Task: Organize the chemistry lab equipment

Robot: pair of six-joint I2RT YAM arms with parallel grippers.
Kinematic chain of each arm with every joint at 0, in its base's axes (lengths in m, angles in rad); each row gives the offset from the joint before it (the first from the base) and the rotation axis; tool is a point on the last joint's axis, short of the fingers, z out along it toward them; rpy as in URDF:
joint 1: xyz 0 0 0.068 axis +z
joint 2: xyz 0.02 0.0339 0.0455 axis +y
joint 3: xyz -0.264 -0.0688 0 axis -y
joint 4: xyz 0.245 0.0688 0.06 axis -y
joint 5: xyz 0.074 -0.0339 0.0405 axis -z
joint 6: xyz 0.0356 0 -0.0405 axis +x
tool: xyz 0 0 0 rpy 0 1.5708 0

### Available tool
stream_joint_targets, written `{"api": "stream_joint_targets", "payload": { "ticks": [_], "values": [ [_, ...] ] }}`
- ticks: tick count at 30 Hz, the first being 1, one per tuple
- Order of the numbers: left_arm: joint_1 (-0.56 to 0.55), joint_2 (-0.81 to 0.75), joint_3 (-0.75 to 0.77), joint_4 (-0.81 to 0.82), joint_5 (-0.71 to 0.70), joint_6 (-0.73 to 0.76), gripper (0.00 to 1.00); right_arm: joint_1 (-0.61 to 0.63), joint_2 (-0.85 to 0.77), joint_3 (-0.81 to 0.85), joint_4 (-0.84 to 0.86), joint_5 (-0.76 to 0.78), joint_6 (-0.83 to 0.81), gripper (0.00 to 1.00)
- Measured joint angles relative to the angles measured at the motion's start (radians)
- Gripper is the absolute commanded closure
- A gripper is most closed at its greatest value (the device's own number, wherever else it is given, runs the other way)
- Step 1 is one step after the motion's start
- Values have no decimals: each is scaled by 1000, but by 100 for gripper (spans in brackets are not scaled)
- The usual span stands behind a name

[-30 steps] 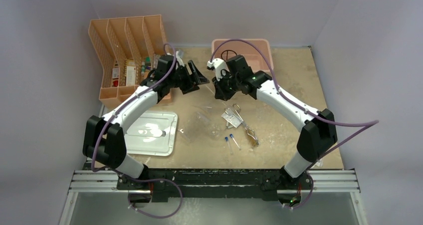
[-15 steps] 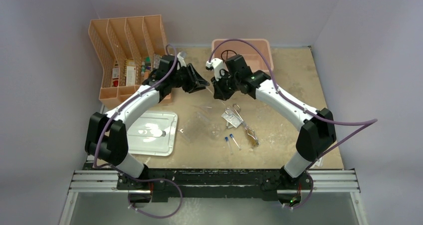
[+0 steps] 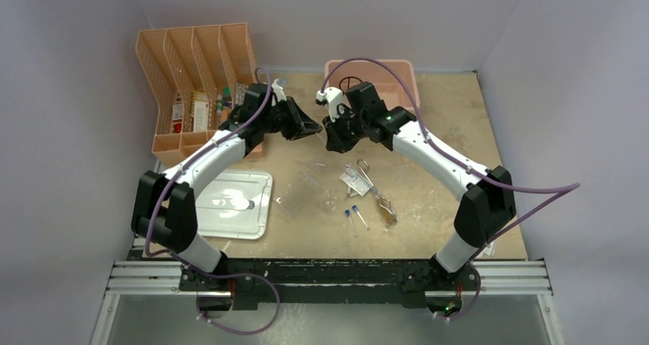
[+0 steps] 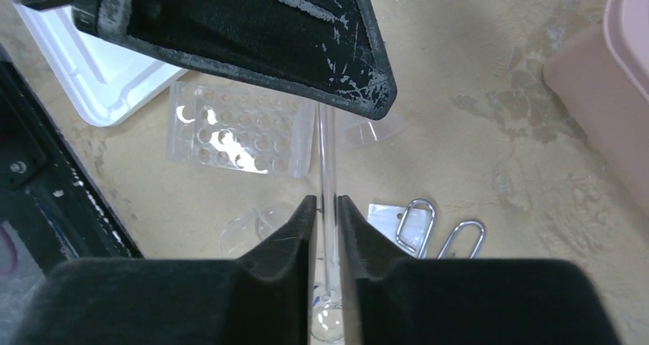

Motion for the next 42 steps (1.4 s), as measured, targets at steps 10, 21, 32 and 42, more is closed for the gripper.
{"api": "stream_joint_targets", "payload": {
  "ticks": [10, 21, 32, 42],
  "values": [
    [8, -27, -5, 93, -28, -45, 100, 1, -99, -14, 80, 28, 291, 36],
    [-3, -111, -68, 378, -327, -219, 100, -19, -232, 33, 120, 317, 961, 40],
    [-16, -111, -69, 620, -443, -275, 100, -155, -236, -33, 244, 325, 1581, 46],
    [-68, -69, -61, 760, -509, -179, 100, -141, -78, 195, 253, 400, 1817, 51]
  ]
}}
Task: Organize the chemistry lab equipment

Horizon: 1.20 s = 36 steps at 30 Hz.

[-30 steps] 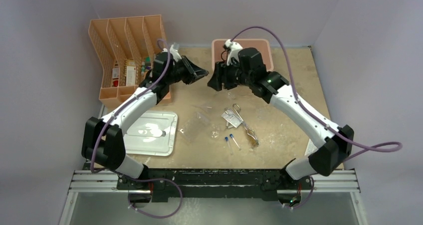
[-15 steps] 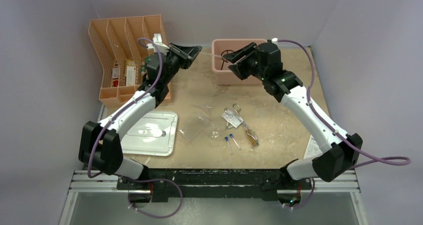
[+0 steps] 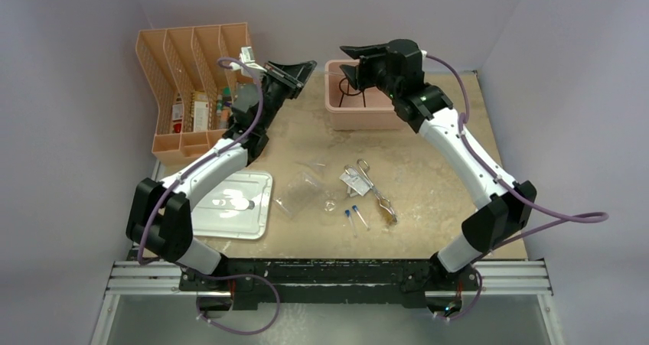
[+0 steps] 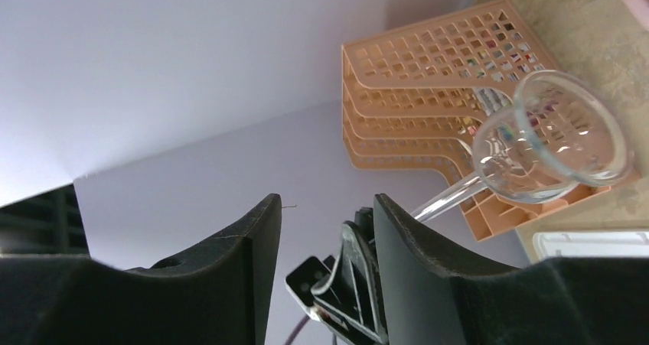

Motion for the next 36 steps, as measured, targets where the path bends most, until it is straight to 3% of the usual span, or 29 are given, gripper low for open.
{"api": "stream_joint_targets", "payload": {
  "ticks": [16, 28, 36],
  "values": [
    [-12, 60, 39, 56, -106, 110, 100, 0, 62, 40, -78, 23, 84, 47],
    [-12, 93, 48, 103, -100, 107, 100, 0, 162, 88, -93, -30, 119, 64],
    [-11, 108, 48, 109, -95, 95, 100, -2, 222, 143, -87, -33, 139, 90]
  ]
}}
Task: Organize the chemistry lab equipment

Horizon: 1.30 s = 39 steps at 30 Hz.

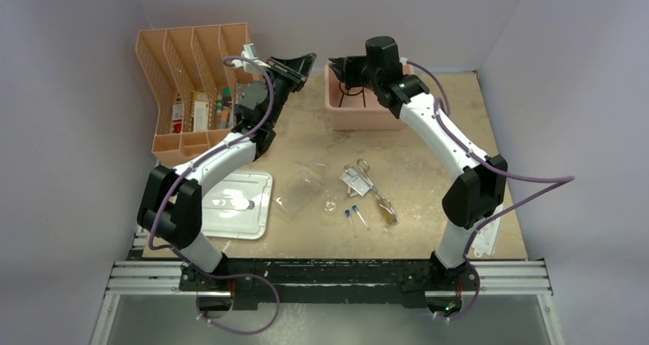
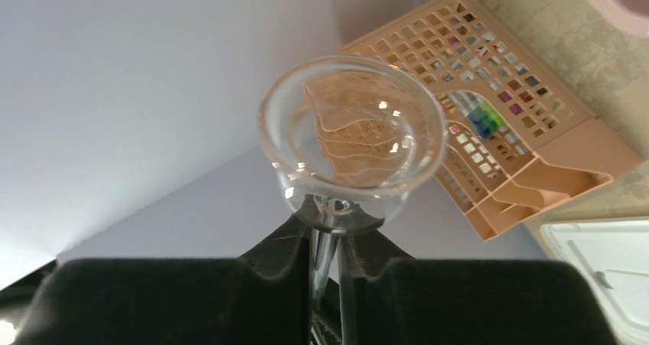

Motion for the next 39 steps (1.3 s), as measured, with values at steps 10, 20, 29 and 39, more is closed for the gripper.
{"api": "stream_joint_targets", "payload": {
  "ticks": [10, 20, 29, 39],
  "values": [
    [2, 2, 0, -24, 1, -2, 51, -17, 1, 2, 26, 5, 17, 100],
    [75, -18, -16, -219, 34, 18, 21, -100, -3, -94, 23, 20, 15, 100],
    [132, -245, -90, -533, -22, 198, 21, -159, 2, -116, -100, 153, -85, 100],
    [131, -435, -183, -840, -146, 382, 21, -167, 171, 33, -205, 246, -194, 100]
  ]
}}
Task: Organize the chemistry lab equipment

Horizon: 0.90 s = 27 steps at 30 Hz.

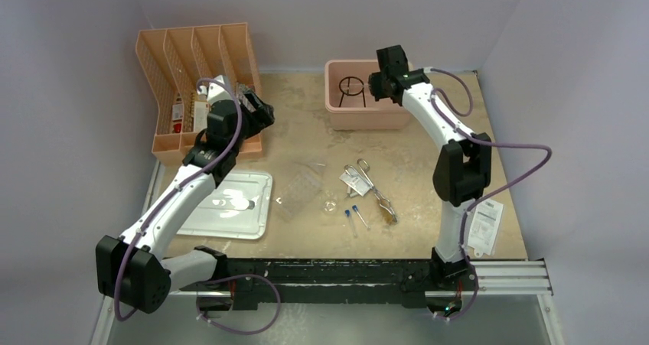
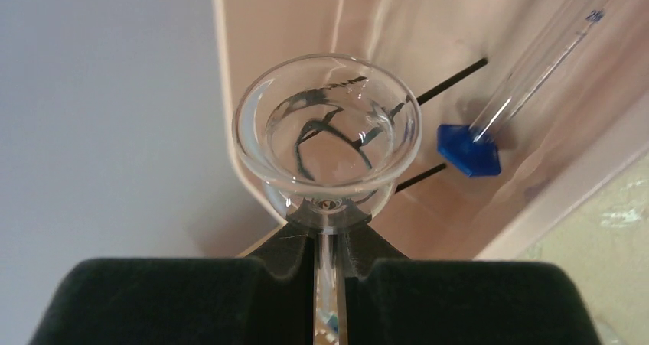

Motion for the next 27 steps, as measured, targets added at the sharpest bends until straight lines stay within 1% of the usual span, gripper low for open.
{"api": "stream_joint_targets", "payload": {
  "ticks": [3, 8, 14, 22, 27],
  "values": [
    [0, -5, -15, -60, -23, 21, 21, 0, 56, 29, -24, 9, -9, 100],
    [0, -5, -20, -119, -38, 43, 21, 0, 93, 41, -93, 8, 1, 100],
    [0, -5, -20, -143, -47, 69, 21, 0, 135, 81, -129, 5, 19, 100],
    [0, -5, -20, -165, -69, 97, 21, 0, 255, 226, -188, 5, 40, 100],
    [0, -5, -20, -167, -83, 103, 21, 0, 293, 241, -216, -1, 60, 100]
  ]
}}
